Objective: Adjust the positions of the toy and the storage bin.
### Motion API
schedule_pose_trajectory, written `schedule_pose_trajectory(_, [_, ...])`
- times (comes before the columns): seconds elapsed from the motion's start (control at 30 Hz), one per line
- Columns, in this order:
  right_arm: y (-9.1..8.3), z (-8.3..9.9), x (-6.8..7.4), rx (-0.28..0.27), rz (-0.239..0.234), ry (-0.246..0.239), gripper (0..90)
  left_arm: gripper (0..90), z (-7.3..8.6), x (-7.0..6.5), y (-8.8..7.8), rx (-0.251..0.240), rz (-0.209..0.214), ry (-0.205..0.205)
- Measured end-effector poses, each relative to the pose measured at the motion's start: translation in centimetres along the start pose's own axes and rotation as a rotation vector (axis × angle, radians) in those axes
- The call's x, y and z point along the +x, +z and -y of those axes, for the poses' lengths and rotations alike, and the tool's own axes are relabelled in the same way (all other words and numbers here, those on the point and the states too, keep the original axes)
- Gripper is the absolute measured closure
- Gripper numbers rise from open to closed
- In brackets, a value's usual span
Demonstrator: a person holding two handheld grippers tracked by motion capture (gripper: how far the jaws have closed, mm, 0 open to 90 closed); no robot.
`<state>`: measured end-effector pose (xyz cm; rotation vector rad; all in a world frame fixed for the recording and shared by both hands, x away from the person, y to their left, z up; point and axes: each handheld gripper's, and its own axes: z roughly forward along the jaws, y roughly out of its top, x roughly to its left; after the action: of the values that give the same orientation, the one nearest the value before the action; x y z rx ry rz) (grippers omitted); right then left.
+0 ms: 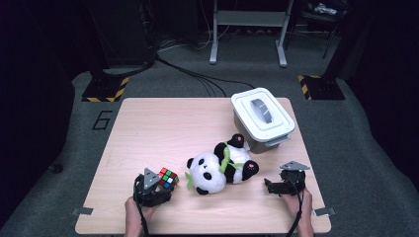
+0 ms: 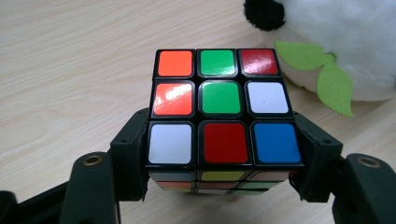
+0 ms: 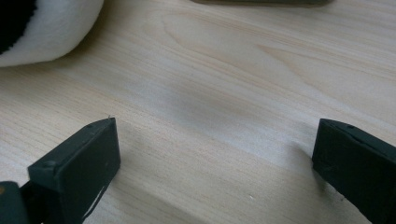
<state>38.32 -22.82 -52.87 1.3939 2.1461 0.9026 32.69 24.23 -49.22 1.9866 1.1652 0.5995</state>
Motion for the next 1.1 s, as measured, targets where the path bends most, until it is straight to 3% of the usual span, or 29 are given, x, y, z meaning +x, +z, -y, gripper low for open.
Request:
schedule_pose_trajectory(0.07, [0.0, 0.0, 0.0, -0.002, 0.001, -0.003, 0.2, 34.4, 0.2, 0.7, -0.6, -0.006, -0.002, -0.02])
schedule_pose_trajectory(0.3, [0.0, 0.0, 0.0, 0.0, -0.001, 0.0, 0.4, 34.5, 0.3, 2.4, -1.4, -0.016, -0.028, -0.029])
schedule_pose_trajectory(0.63, [0.0, 0.0, 0.0, -0.001, 0.001, -0.001, 0.4, 34.4, -0.5, 6.2, -2.8, -0.05, -0.09, -0.074])
schedule_pose_trajectory(0.8, [0.0, 0.0, 0.0, -0.001, 0.001, 0.0, 0.4, 34.4, -0.2, 8.2, -3.1, -0.056, -0.104, -0.122])
schedule_pose_trajectory(0.9, [0.0, 0.0, 0.0, -0.002, 0.0, -0.004, 0.4, 34.5, -0.4, 9.2, -2.9, -0.029, -0.137, -0.103])
schedule_pose_trajectory(1.1, [0.0, 0.0, 0.0, 0.0, 0.001, 0.001, 0.4, 34.5, -0.1, 10.0, -2.8, -0.04, -0.151, -0.116])
